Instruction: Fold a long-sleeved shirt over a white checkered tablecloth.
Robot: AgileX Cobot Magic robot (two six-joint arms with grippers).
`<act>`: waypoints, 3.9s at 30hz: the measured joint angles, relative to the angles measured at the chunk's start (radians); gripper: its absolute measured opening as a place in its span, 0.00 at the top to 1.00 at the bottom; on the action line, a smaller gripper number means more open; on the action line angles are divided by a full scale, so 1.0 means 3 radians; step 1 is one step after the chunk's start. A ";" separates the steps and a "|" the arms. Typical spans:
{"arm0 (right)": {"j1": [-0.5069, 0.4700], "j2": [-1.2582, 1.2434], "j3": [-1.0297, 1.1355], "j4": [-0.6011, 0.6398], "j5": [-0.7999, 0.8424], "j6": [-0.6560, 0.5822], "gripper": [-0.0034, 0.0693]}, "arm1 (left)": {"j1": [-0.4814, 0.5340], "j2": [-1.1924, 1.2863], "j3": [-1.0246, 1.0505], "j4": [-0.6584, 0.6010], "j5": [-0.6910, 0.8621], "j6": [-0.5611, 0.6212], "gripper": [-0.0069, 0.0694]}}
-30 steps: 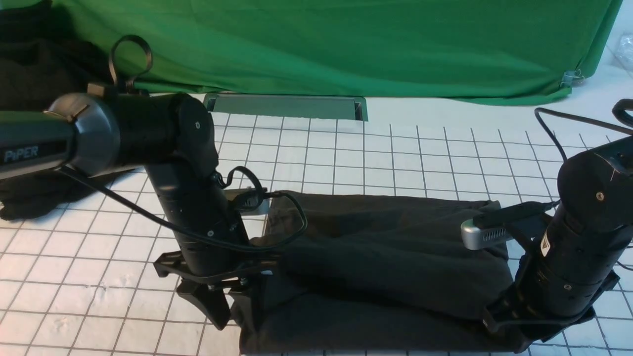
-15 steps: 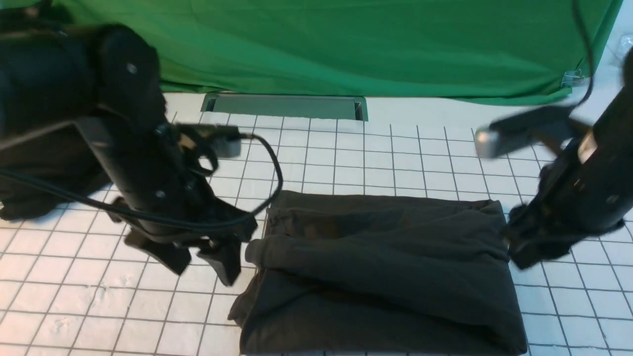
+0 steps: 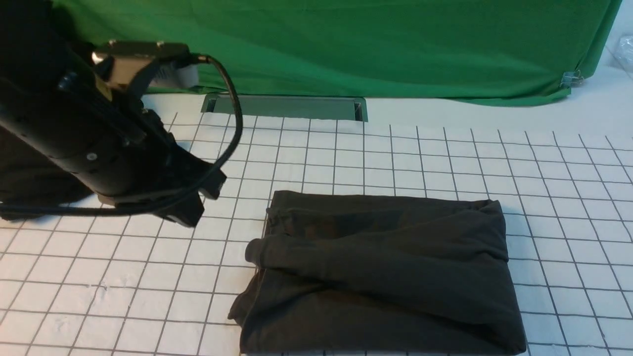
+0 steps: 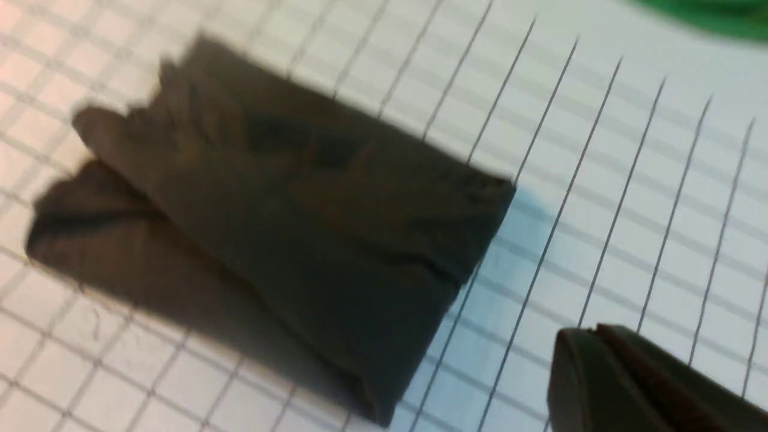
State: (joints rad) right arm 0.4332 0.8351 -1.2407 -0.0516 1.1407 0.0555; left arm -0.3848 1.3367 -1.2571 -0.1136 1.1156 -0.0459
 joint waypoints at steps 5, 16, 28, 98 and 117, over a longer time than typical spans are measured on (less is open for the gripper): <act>0.0000 -0.0794 0.0475 -0.0003 -0.0424 -0.0019 0.95 | 0.0000 -0.0068 0.0087 -0.0003 -0.0294 0.0000 0.90; 0.0000 -0.1541 0.2179 -0.0004 -0.2185 -0.0247 0.95 | 0.0000 -0.0068 0.0160 -0.0071 -0.0555 0.0000 0.91; 0.0000 -0.1541 0.2224 -0.0004 -0.2775 -0.0255 0.90 | 0.0000 -0.0068 0.0160 -0.0074 -0.0575 -0.0007 0.91; -0.1392 -0.2777 0.4153 -0.0004 -0.3046 -0.0247 0.68 | 0.0000 -0.3503 0.3650 0.0024 -0.4062 0.0001 0.90; -0.1392 -0.2777 0.4153 -0.0004 -0.3042 -0.0247 0.63 | 0.0315 -0.3942 0.4212 -0.0002 -0.4084 0.0153 0.90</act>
State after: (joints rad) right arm 0.0156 0.0020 0.0052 -0.0528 0.2280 -0.0187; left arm -0.2902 0.1541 0.0063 -0.1143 -0.1094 0.0000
